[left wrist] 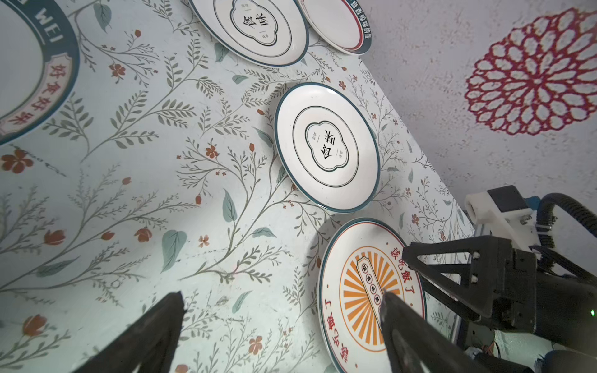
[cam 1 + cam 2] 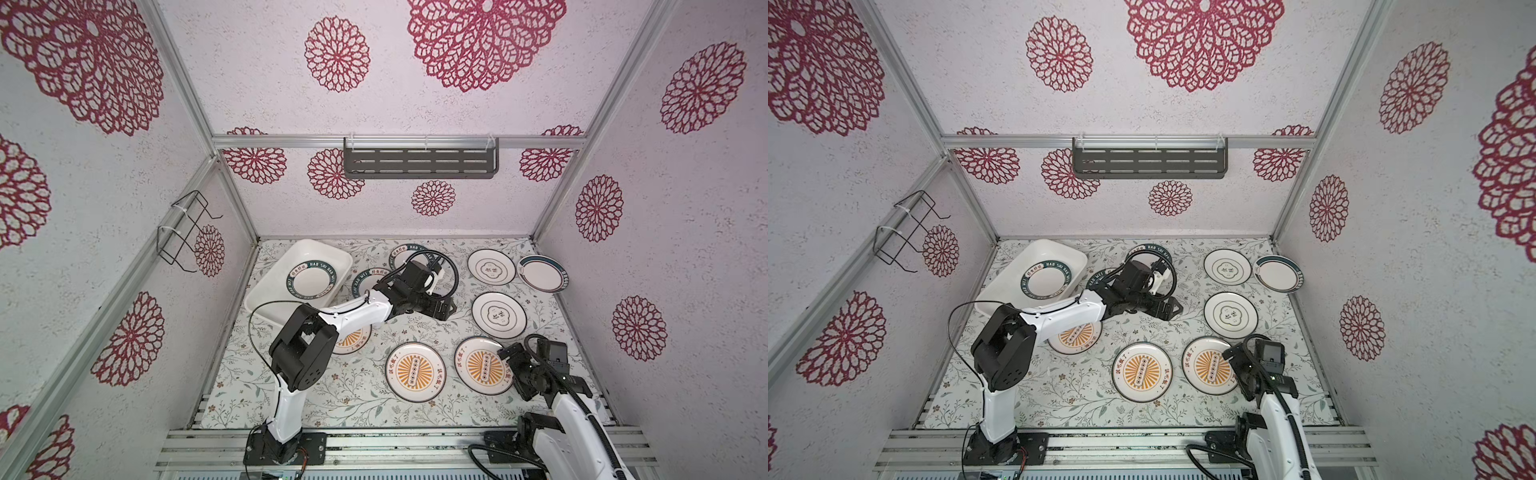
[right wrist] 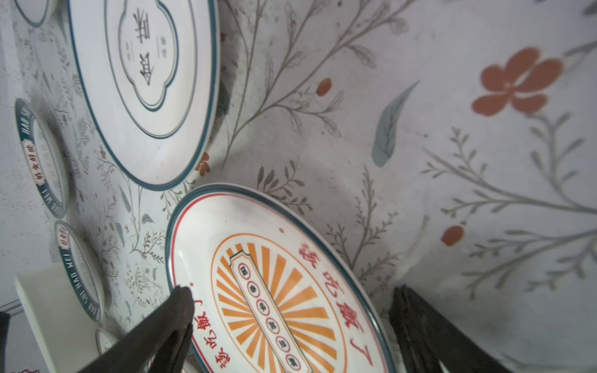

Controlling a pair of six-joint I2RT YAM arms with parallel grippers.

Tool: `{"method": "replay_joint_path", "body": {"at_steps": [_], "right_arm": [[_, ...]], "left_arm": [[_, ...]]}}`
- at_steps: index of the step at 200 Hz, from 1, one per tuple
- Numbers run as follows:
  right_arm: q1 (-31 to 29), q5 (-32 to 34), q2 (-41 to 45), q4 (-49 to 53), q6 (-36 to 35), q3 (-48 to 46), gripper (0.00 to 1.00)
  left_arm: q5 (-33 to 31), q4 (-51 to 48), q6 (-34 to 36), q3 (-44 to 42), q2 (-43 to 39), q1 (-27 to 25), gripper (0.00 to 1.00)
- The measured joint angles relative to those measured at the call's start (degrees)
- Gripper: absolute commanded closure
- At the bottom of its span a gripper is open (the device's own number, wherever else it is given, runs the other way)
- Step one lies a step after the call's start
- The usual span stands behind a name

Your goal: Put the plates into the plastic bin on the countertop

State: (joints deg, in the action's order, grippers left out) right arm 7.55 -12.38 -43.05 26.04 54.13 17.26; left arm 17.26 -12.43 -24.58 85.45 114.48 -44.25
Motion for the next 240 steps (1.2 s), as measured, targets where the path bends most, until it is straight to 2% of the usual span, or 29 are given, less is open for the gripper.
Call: {"method": "replay_joint_path", "body": {"at_steps": [44, 110, 198, 240], "right_arm": [[-2.67, -2.86, -4.11, -11.43, 2.75, -1.68, 0.02], [-12.09, -2.8, -11.89, -29.49, 9.33, -3.78, 0.03], [-19.08, -2.69, -23.89, -44.44, 11.93, -1.53, 0.04], [-21.42, -2.62, -29.03, -50.27, 13.25, -0.28, 0.04]], "left_arm": [[0.04, -2.27, -0.46, 0.02, 0.66, 1.95, 0.03], [1.99, -7.69, -0.24, 0.04, 1.92, 3.04, 0.01], [7.48, -12.37, 0.57, 2.03, 5.81, 3.48, 0.13], [9.25, -12.28, -1.44, 2.45, 8.31, 5.81, 0.21]]}}
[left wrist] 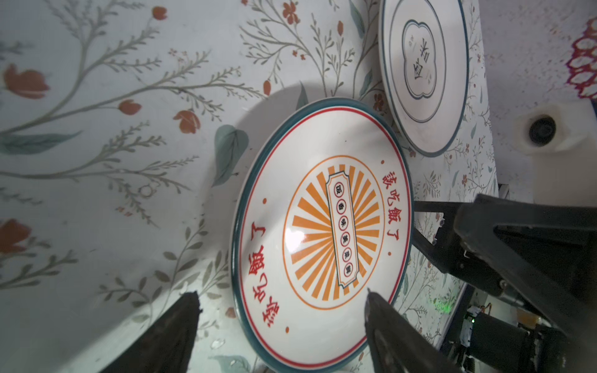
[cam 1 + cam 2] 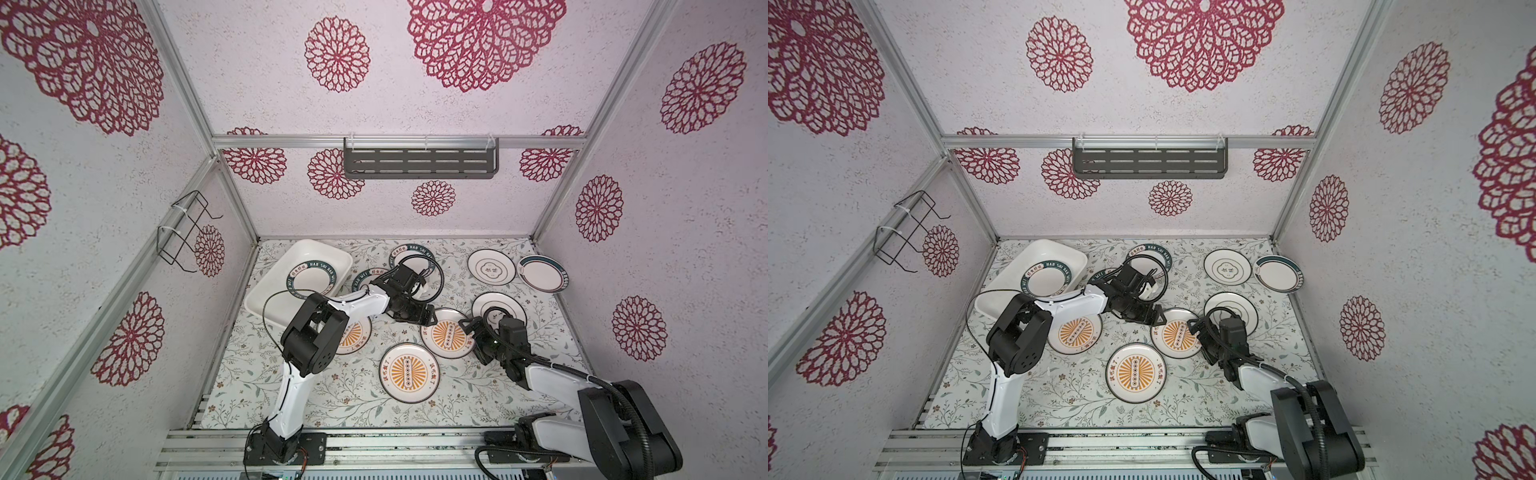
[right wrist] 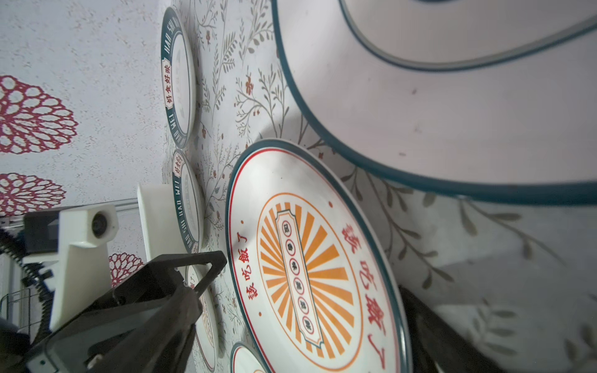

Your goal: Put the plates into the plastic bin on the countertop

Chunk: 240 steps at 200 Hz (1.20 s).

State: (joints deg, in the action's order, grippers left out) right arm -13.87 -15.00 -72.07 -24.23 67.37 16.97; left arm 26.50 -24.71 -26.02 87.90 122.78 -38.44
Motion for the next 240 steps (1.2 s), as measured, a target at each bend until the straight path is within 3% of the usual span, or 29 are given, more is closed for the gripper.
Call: {"method": "replay_joint_path", "body": {"at_steps": [110, 166, 240], "right_arm": [[-2.69, 1.29, -4.0, -1.29, 0.68, 2.82, 0.04], [-2.84, 1.42, -4.24, -1.16, 0.63, 3.08, 0.04], [-3.37, 2.34, -4.57, -0.07, -0.33, 4.09, 0.04]], "left_arm": [[6.36, 2.05, -4.48, 1.88, 4.79, 2.84, 0.43], [7.8, 1.97, -5.57, 2.71, 6.75, 2.99, 0.79], [10.32, 4.52, -7.28, 2.67, 6.95, 4.9, 0.99]]}}
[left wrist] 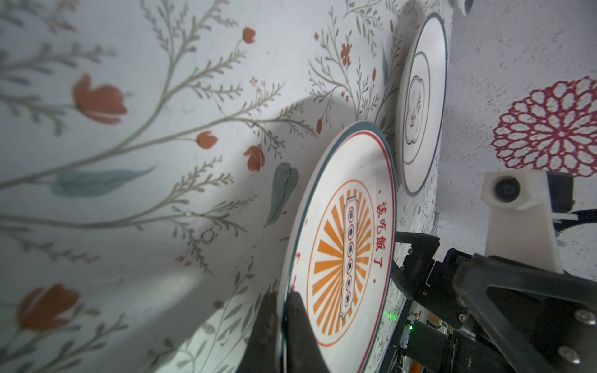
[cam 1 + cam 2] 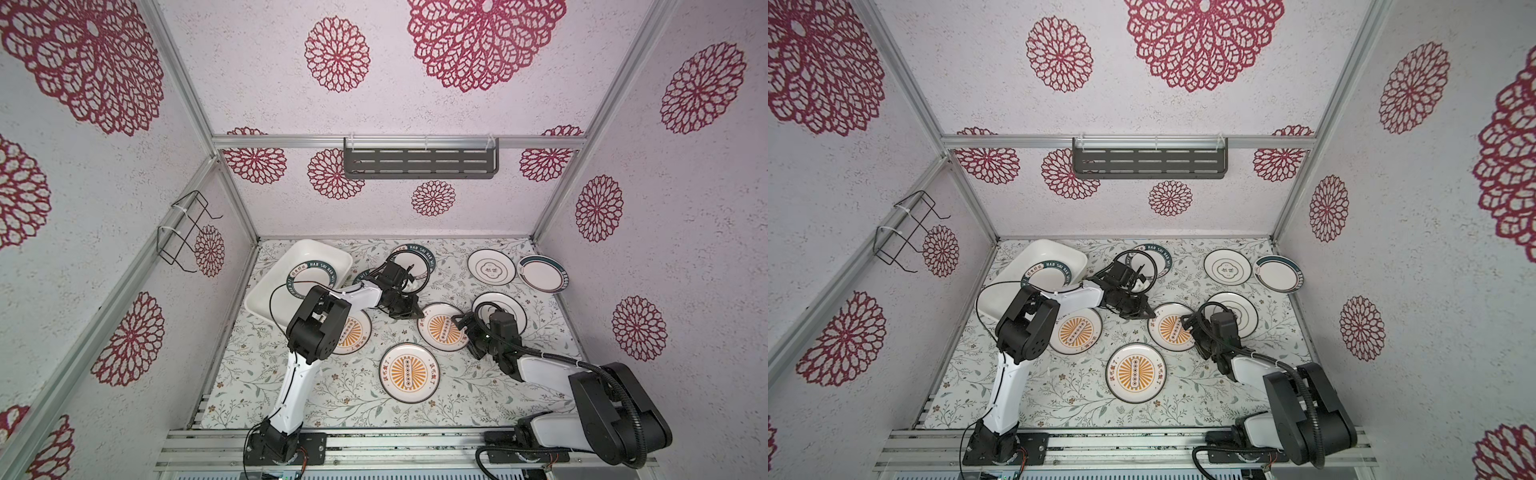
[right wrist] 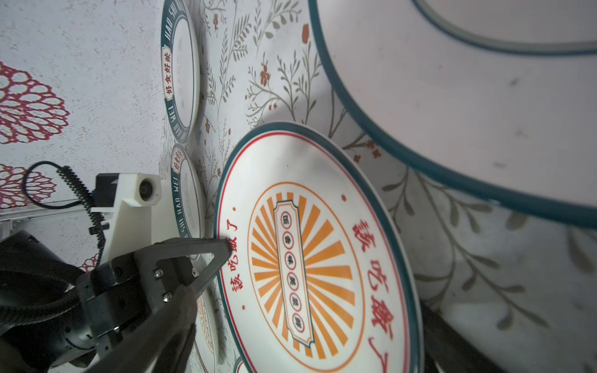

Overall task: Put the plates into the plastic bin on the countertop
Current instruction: 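Grasp the orange sunburst plate edge with the left gripper and lift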

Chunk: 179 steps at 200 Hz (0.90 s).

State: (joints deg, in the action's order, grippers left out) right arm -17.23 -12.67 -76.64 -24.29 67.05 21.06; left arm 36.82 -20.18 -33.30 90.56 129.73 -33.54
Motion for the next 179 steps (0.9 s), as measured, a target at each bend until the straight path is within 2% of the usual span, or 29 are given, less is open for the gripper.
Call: {"method": "replay_joint_path", "body": {"at_steps": [57, 102, 149, 179], "right_arm": [[-0.26, 0.48, 0.0, 3.87, -2.6, 2.03, 0.03], [-0.35, 0.87, 1.05, 7.21, -6.19, 5.07, 0.02], [-0.76, 0.2, 2.03, 6.21, -9.6, 6.99, 0.01], [-2.1, -1.38, 1.95, 4.33, -11.52, 8.13, 0.01]], "left_arm": [[0.85, 5.95, -4.26, -4.61, -1.95, 1.62, 1.0], [-1.22, 6.14, -5.57, -6.34, -4.76, 4.85, 1.0], [-2.84, 6.27, -7.37, -10.27, -12.72, 8.81, 1.0], [-3.19, 7.41, -8.7, -13.73, -20.72, 12.39, 1.0]]}}
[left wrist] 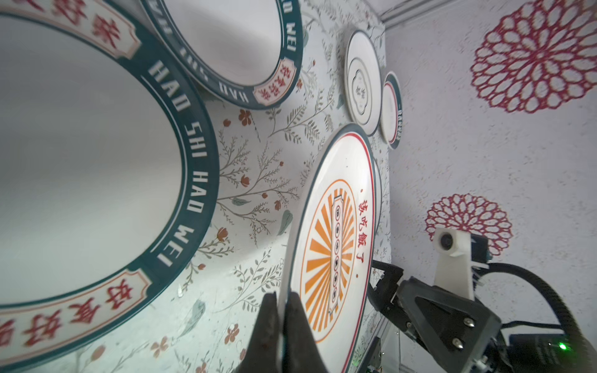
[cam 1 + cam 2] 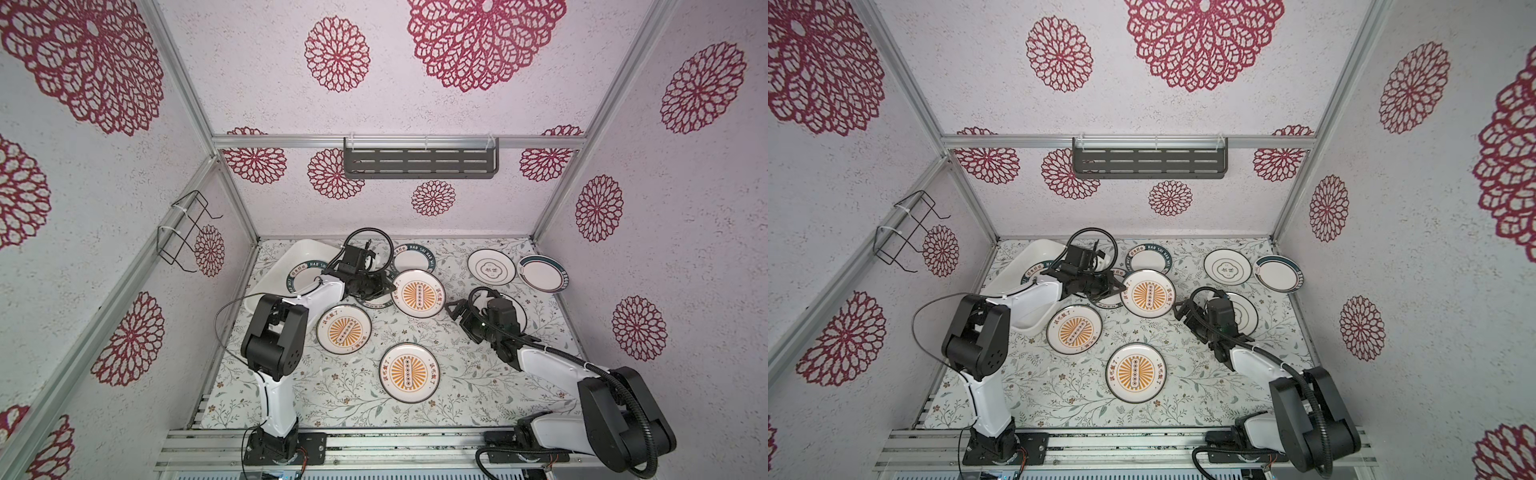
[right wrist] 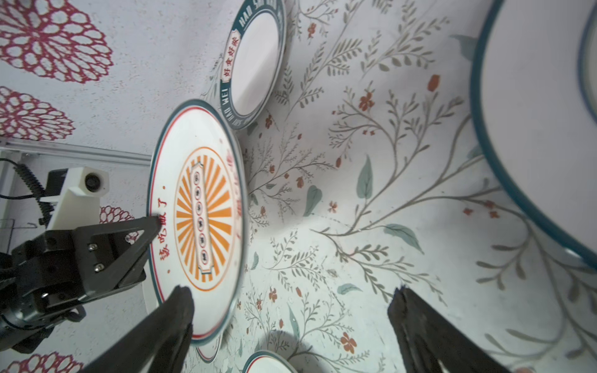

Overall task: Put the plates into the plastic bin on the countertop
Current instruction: 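Grasp the orange sunburst plate edge with the left gripper and lift, then carry the held sunburst plate into the white bin while the right gripper draws back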

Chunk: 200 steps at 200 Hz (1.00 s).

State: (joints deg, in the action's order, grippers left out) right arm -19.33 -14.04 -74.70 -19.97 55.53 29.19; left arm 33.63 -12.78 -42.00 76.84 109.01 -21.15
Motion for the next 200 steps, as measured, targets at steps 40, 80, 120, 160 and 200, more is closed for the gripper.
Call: {"method": "replay_joint_path", "body": {"at_steps": [40, 80, 120, 160, 200], "right_arm": [[-2.54, -2.36, -4.02, -4.2, -1.6, 4.55, 0.01], [-6.43, -5.27, -11.5, -8.79, -1.99, 10.82, 0.01], [-11.08, -7.08, -18.78, -11.39, -1.99, 16.63, 0.01], [-12.74, -8.41, -20.63, -12.41, -1.97, 17.88, 0.01], [-13.14, -8.81, -20.63, -13.44, -1.97, 18.51, 0.01]], "left_arm": [[-2.54, 0.28, -0.31, -4.02, -8.63, 6.67, 1.0], [-5.18, 0.02, -0.57, -10.4, -14.45, 15.19, 1.0], [-7.91, 0.0, -1.9, -17.4, -19.56, 24.98, 1.0], [-10.75, 0.22, -3.26, -21.9, -22.77, 33.27, 1.0], [-13.99, 4.13, -7.21, -25.31, -23.08, 37.29, 1.0]]}}
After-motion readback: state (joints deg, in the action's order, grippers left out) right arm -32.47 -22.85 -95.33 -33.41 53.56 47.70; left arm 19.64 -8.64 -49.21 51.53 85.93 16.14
